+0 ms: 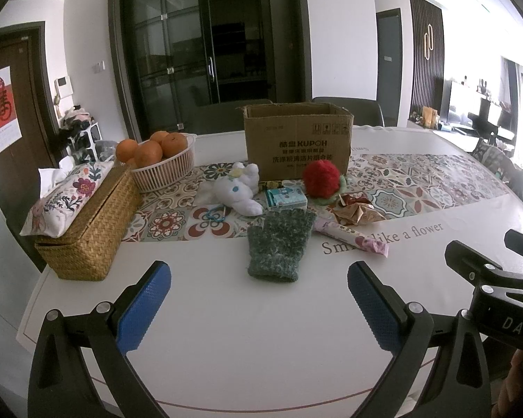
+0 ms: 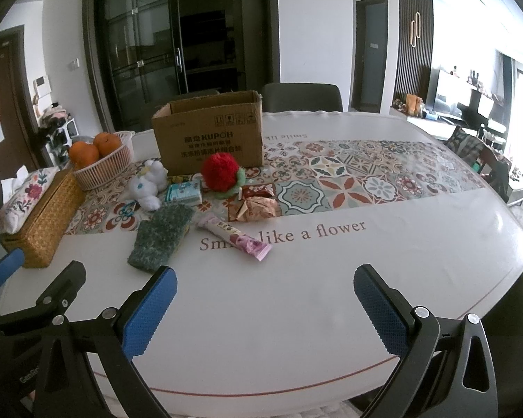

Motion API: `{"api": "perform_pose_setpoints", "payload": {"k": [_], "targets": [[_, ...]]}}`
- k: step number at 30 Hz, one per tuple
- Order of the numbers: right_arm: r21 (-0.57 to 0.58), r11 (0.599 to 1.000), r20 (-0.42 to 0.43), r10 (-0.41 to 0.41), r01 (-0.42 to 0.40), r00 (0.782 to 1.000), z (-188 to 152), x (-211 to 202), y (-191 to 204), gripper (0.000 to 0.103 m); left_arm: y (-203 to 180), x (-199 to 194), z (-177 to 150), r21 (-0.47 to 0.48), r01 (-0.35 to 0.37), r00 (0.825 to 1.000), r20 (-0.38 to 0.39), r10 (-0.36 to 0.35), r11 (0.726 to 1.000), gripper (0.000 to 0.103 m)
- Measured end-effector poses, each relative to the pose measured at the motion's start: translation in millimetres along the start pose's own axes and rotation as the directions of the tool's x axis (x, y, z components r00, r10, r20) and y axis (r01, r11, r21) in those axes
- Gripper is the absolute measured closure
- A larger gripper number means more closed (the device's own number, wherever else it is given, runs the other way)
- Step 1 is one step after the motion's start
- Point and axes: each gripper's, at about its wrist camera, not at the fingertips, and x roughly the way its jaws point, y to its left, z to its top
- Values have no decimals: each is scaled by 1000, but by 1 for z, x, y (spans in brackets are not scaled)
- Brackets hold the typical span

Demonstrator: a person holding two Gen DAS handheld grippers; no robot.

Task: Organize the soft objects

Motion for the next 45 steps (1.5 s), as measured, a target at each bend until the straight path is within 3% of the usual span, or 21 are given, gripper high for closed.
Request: {"api": "perform_pose_setpoints", "payload": {"k": [45], "targets": [[3, 1000, -7, 4, -4, 1000, 0, 4, -2, 0, 0, -2, 1, 4, -4, 1000, 3, 4, 1000, 0]]}}
